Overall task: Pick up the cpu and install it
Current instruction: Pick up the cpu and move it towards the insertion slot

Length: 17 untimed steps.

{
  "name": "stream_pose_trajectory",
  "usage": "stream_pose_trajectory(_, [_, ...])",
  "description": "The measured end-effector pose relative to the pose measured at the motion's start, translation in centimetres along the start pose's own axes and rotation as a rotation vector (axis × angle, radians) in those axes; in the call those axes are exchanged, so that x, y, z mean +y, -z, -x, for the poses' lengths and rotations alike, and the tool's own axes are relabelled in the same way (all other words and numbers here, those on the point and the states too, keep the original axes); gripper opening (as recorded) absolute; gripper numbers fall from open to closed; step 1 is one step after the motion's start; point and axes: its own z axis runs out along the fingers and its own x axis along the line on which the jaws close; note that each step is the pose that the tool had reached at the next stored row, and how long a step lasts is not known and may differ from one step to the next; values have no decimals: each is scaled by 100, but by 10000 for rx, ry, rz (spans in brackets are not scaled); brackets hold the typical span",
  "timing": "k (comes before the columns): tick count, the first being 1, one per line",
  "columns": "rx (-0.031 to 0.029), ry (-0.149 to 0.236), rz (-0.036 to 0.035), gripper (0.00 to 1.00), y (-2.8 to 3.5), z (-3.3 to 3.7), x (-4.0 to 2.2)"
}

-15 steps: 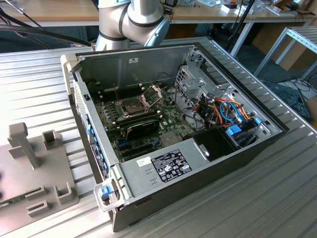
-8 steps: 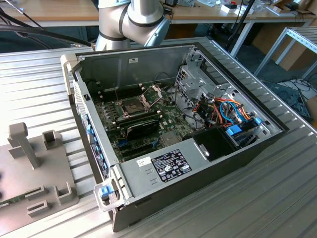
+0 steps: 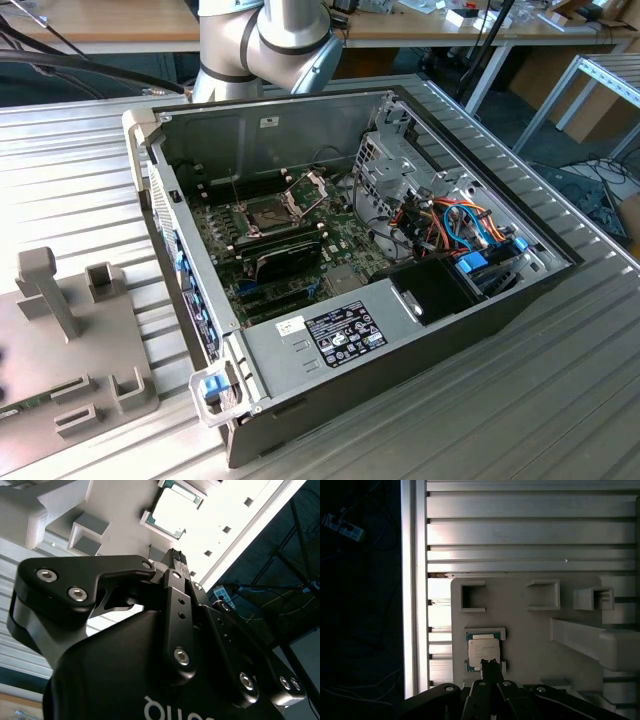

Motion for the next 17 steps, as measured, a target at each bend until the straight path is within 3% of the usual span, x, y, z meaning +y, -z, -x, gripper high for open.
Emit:
stream_pose_trajectory(3, [0,2,0,11,0,0,0])
stream_pose_trajectory(5, [0,3,0,23,0,0,0])
stream_pose_trajectory(6, [0,4,1,36,0,0,0])
stream_pose_trajectory(7, [-1,4,0,36,0,0,0])
stream_pose_trajectory(11, [0,6,0,60,0,0,0])
stream_pose_trajectory(17, [-1,13,0,60,0,0,0])
